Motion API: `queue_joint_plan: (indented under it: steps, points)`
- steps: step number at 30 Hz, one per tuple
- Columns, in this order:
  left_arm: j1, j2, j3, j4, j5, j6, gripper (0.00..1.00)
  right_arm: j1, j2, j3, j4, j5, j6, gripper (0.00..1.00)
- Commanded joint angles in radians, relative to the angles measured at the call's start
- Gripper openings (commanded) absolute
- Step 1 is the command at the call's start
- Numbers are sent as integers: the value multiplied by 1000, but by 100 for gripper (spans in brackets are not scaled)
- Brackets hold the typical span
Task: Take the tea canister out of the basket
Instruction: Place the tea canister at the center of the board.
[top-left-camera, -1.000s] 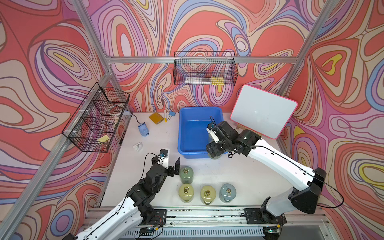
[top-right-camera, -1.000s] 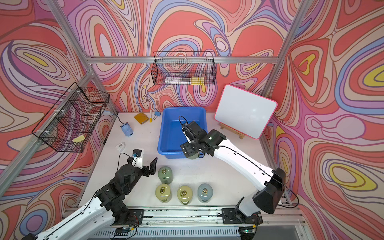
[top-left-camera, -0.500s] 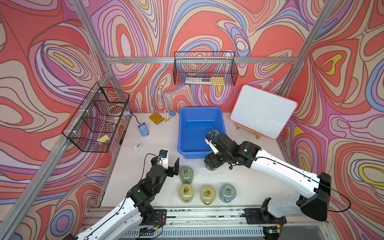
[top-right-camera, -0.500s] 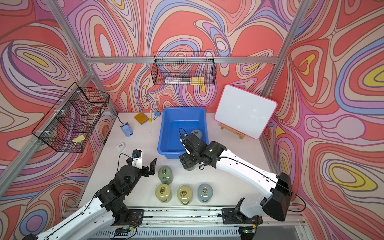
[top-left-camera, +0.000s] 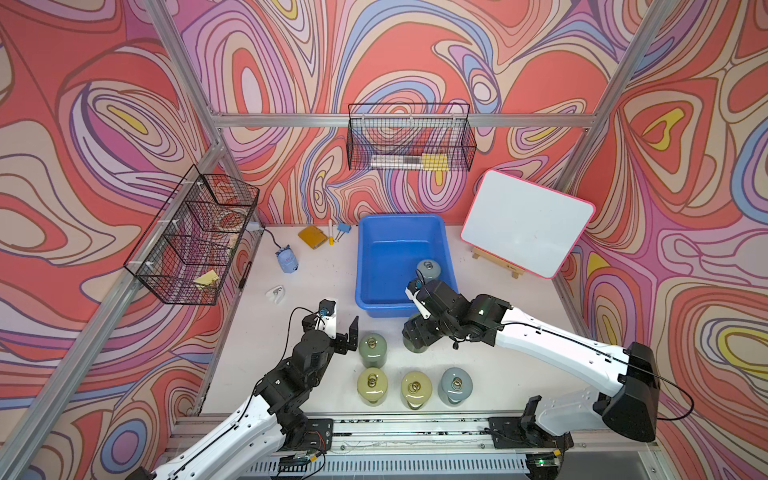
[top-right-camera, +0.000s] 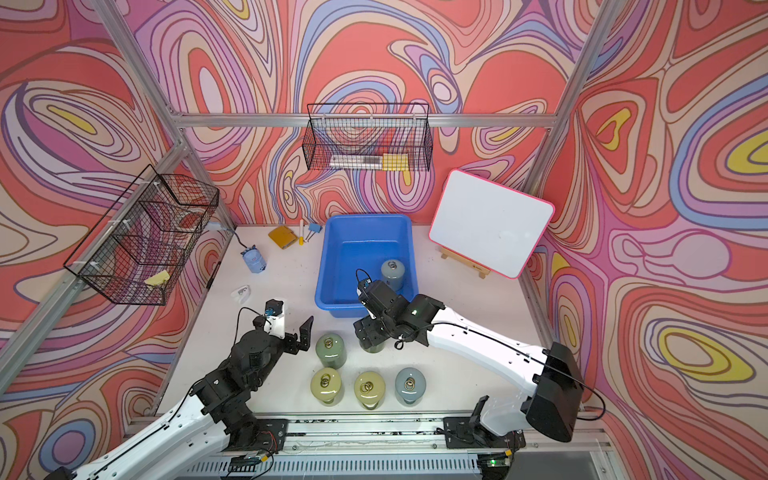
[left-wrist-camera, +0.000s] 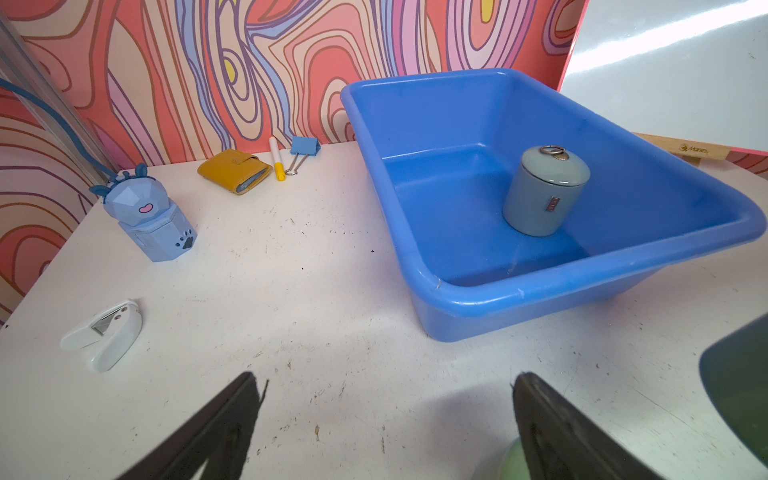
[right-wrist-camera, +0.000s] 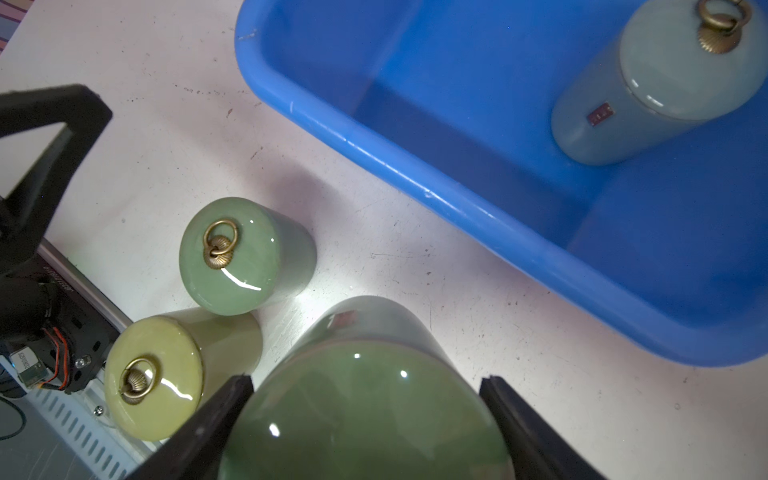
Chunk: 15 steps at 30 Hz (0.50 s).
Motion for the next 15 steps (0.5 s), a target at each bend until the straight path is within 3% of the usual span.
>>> queue_joint_plan:
  steps: [1, 15]
  points:
    - [3, -10, -9, 13, -15, 5, 99, 12, -4, -12, 100, -11, 27, 62]
    - [4, -16, -9, 12, -14, 3, 99, 68, 78, -98, 176, 70, 88, 62]
